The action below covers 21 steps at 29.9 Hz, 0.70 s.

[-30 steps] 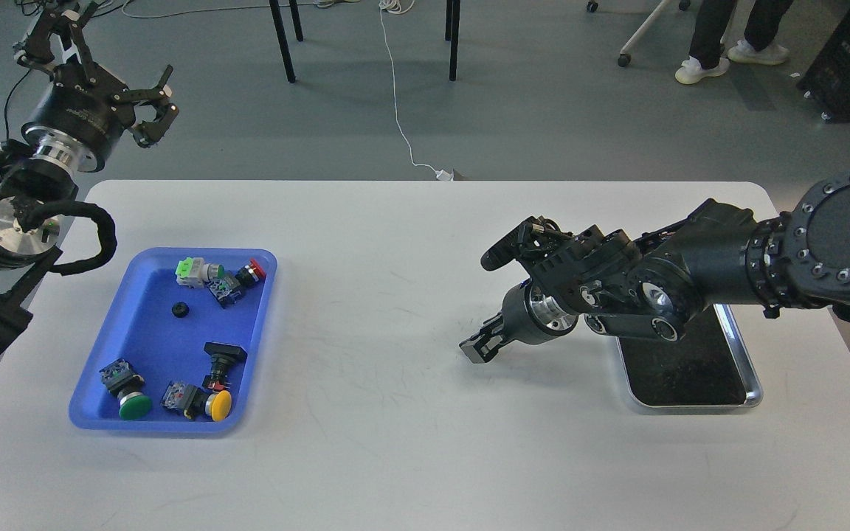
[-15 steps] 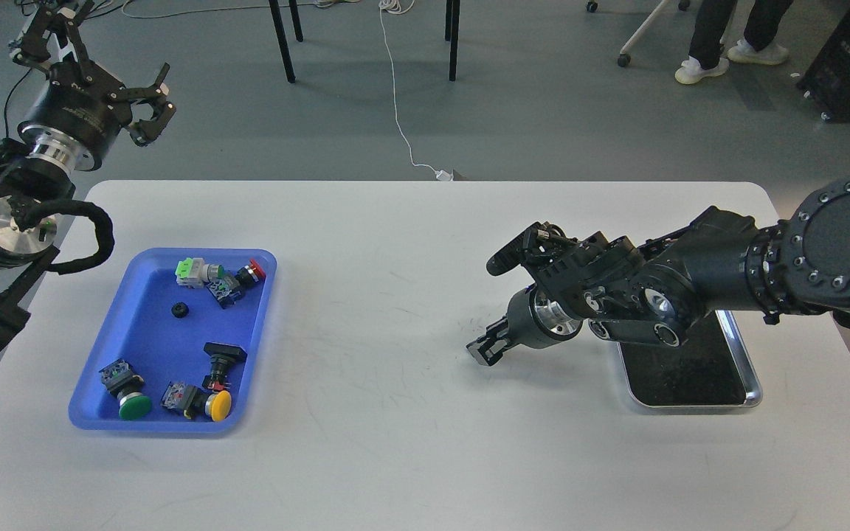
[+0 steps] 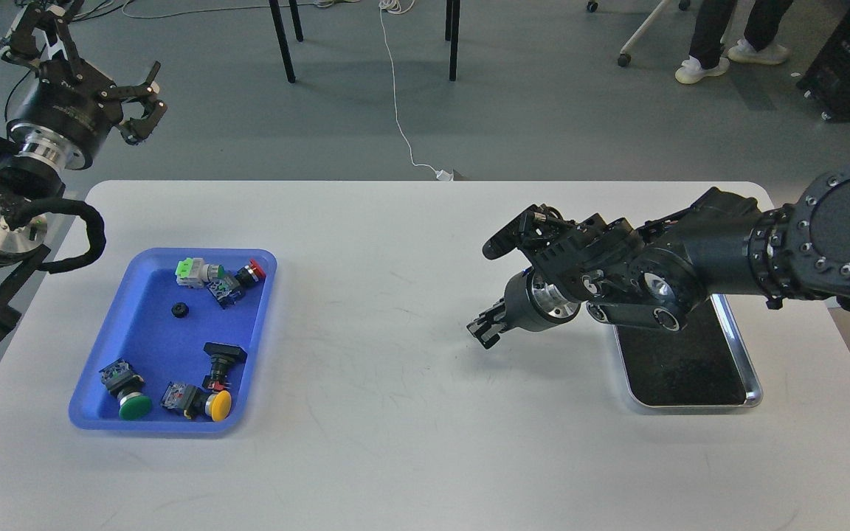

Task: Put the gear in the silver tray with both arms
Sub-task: 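Move the gear over the silver tray and open the right gripper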

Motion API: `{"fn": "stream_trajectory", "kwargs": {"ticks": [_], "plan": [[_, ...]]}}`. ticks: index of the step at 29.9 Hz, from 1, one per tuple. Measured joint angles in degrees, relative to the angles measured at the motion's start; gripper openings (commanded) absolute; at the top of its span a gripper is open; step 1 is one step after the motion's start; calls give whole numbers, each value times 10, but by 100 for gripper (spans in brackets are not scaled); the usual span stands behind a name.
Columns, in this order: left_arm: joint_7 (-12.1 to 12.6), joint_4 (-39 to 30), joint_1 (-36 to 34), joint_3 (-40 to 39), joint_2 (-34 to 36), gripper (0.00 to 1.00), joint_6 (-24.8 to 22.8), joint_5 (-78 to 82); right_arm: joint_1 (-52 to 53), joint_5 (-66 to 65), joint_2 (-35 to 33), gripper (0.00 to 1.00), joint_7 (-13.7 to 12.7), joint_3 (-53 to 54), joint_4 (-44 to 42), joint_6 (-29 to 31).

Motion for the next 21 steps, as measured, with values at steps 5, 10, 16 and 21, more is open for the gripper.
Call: {"fn": "stream_trajectory", "kwargs": {"ticks": [5,10,16,21], "plan": [[0,0,0,-1,8,98,-1,0,41,-24,-76,18,6,1,20,1],[0,0,0,-1,9,98,-1,0,44,-120,-183,18,6,-1,52,1],[1,0,-1,2,10,98,2,0,20,-194,-304,18,6,-2,108,0],[1,0,-1,2,10,98,3,0,-15,-246,-373,18,6,-2,138,-3]]}}
